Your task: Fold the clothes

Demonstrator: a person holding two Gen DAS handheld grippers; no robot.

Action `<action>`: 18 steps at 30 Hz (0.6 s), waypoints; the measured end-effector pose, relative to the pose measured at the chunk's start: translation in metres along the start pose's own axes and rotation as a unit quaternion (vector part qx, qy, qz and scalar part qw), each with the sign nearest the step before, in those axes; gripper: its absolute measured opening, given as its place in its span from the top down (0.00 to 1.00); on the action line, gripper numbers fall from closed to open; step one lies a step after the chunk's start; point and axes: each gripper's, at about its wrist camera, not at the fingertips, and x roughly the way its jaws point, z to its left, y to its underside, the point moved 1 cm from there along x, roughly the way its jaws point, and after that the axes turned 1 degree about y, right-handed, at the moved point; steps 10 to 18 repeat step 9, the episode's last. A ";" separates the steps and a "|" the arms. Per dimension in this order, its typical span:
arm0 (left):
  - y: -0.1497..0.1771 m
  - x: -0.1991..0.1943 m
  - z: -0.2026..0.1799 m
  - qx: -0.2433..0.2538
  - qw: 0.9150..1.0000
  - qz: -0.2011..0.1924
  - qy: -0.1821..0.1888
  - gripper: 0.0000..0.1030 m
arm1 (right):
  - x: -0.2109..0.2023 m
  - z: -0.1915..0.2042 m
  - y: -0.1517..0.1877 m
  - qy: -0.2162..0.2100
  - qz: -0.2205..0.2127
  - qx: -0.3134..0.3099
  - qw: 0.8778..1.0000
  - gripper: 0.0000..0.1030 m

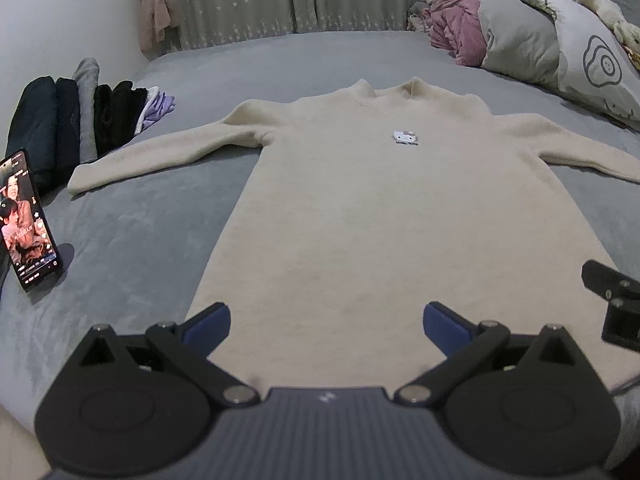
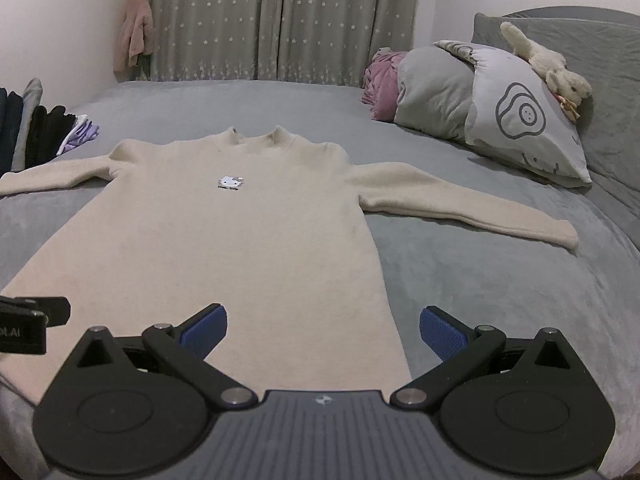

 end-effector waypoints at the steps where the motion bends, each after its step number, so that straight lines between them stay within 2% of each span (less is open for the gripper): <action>1: 0.000 0.001 -0.001 0.002 1.000 0.001 -0.001 0.00 | 0.000 -0.001 0.000 -0.001 0.001 0.003 1.000 0.00; 18: 0.002 0.006 -0.004 0.011 1.000 0.006 -0.010 0.00 | 0.001 -0.007 -0.001 -0.013 0.009 0.022 1.000 0.00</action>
